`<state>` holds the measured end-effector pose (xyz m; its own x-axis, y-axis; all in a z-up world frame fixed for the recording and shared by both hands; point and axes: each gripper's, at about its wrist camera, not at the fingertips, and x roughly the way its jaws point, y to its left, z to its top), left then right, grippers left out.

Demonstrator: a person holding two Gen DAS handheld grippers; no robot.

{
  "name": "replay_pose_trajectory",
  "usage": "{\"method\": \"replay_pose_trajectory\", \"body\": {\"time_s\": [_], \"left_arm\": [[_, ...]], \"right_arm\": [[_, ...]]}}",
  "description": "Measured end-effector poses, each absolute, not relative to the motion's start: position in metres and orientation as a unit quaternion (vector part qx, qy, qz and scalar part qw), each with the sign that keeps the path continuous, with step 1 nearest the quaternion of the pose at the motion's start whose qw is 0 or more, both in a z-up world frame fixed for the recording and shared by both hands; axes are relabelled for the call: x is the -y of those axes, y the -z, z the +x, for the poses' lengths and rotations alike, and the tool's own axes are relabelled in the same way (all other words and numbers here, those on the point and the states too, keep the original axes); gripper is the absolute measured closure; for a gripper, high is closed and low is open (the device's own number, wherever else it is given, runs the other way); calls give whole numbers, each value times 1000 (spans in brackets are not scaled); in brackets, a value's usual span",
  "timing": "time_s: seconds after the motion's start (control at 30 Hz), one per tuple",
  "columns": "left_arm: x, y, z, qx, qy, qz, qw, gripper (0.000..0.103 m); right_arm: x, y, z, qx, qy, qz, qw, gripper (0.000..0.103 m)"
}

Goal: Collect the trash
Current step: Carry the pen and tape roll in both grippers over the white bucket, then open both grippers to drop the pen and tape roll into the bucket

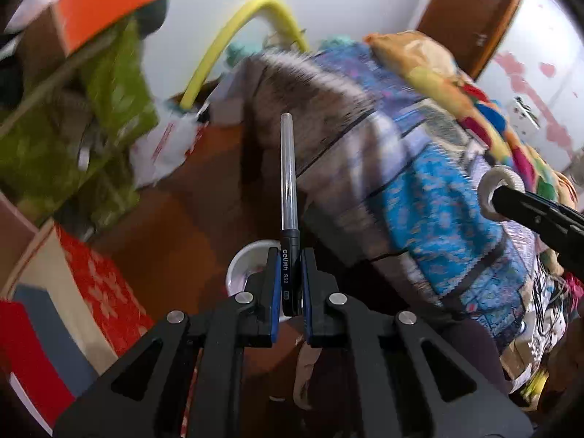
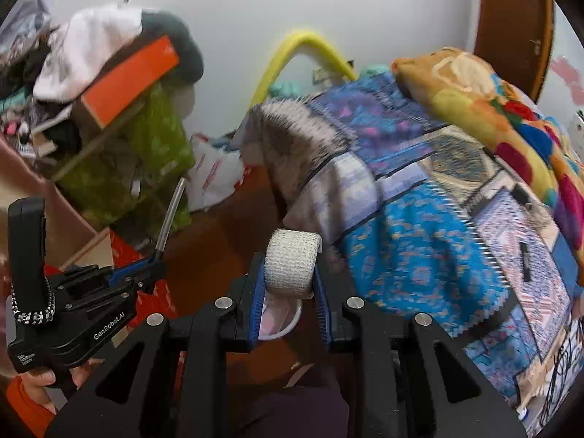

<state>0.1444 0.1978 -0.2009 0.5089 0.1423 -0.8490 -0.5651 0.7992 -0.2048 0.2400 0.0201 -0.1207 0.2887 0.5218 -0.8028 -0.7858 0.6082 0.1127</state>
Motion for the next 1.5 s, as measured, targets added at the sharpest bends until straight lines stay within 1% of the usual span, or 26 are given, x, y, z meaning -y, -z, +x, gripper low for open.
{"method": "replay_pose_trajectory", "body": {"time_s": [0.33, 0.53, 0.7, 0.87, 0.93, 0.97, 1.0, 1.23, 1.5], "left_arm": [[-224, 288, 142, -521, -222, -280, 775, 94], [-225, 329, 156, -555, -205, -291, 752, 94], [-231, 349, 169, -567, -193, -310, 738, 94], [-236, 345, 183, -555, -190, -320, 744, 94], [-239, 342, 188, -554, -195, -326, 741, 86], [-240, 341, 188, -554, -199, -326, 739, 77], [-242, 340, 188, -554, -205, -325, 738, 75], [-241, 319, 177, -542, -226, -305, 750, 75], [-228, 270, 167, -512, -235, -271, 781, 75]], "right_arm": [[-83, 193, 240, -494, -434, -212, 723, 80], [-110, 239, 241, -536, -437, -250, 678, 80], [-121, 254, 250, -559, -437, -243, 661, 80], [-127, 253, 259, -568, -444, -231, 653, 80], [-128, 252, 262, -576, -448, -230, 644, 72], [-128, 253, 263, -581, -449, -229, 639, 64], [-127, 252, 265, -582, -449, -225, 639, 59], [-118, 239, 258, -559, -451, -232, 656, 58], [-92, 201, 254, -517, -457, -226, 687, 58]]}}
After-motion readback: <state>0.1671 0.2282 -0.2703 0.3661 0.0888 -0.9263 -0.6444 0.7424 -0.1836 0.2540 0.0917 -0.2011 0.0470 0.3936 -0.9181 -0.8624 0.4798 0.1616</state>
